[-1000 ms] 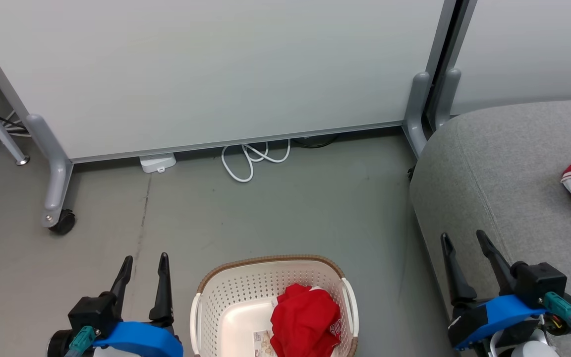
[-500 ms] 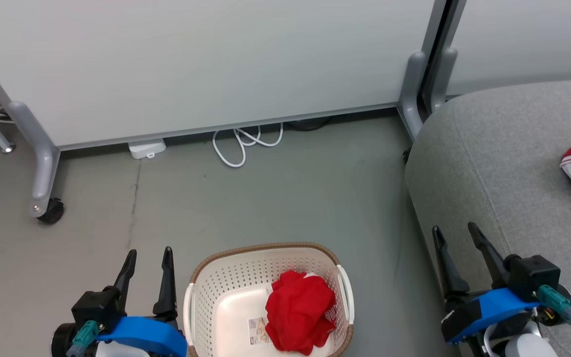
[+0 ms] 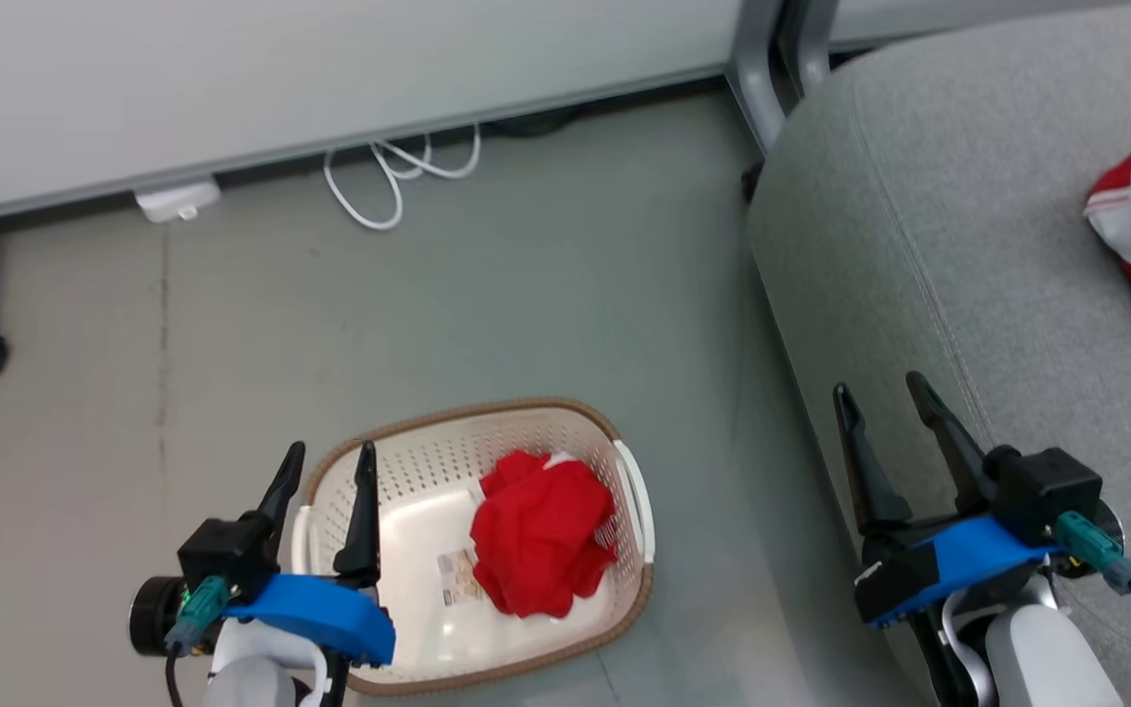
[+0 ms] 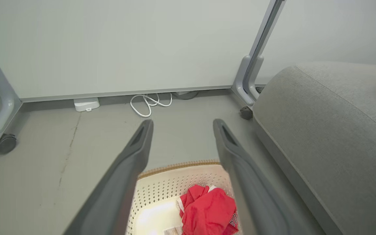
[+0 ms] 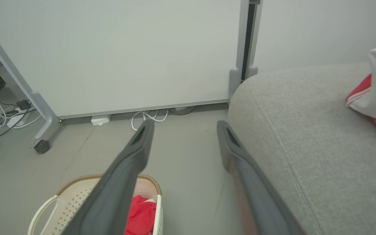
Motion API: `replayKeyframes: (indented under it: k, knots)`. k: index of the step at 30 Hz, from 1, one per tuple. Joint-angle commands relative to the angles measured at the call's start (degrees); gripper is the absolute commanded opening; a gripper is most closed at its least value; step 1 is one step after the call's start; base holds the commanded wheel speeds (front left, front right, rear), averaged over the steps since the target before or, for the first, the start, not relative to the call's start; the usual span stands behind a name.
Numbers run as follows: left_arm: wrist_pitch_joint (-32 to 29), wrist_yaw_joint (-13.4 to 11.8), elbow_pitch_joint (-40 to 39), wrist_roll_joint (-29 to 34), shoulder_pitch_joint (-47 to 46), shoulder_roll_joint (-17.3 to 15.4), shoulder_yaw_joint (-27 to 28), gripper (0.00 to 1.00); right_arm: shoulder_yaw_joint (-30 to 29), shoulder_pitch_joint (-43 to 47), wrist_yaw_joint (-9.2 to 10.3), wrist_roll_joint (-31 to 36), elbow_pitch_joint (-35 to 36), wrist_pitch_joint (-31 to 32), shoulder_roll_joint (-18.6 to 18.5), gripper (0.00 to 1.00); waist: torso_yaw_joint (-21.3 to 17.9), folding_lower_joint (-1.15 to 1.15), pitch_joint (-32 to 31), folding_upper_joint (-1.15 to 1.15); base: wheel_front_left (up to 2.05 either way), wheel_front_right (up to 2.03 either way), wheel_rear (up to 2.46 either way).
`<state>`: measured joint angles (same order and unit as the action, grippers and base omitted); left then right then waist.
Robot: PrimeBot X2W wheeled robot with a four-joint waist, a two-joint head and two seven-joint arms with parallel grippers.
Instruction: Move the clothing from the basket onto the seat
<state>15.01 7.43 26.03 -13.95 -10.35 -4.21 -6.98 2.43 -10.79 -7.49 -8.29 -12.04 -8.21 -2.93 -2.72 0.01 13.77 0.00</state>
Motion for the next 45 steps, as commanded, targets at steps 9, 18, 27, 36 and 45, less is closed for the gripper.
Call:
replayKeyframes:
  k: [9,18,27,36,45]
  knots:
    - [0.25,0.05,7.29,-0.27,-10.09,-2.8,-7.19,1.0,2.78,-5.65,-0.01,-1.23,1.3,-2.2,0.08,1.0,-8.28,-0.01,14.57,0.0,0.0,0.0,0.0]
    - [0.22,0.04,15.49,-0.95,-19.7,-6.97,-14.19,1.0,5.67,-9.95,-0.01,-3.81,0.56,-4.86,0.09,1.0,-12.31,-0.01,24.39,0.0,0.0,0.0,0.0]
    - [-0.26,0.04,22.07,-2.16,-26.72,-11.9,-21.09,1.0,8.52,-13.36,-0.01,-6.18,0.16,-6.56,0.09,1.0,-15.53,-0.01,31.11,0.0,0.0,0.0,0.0]
    - [-4.52,0.04,25.73,-7.44,-33.24,-17.46,-29.16,1.0,11.05,-15.56,-0.01,-8.65,0.42,-7.02,0.09,1.0,-17.52,-0.01,36.34,0.0,0.0,0.0,0.0]
    - [-8.62,0.04,27.73,-11.5,-37.55,-20.72,-34.28,1.0,12.31,-15.77,-0.01,-10.36,2.18,-7.0,0.07,1.0,-18.66,-0.01,39.38,0.0,0.0,0.0,0.0]
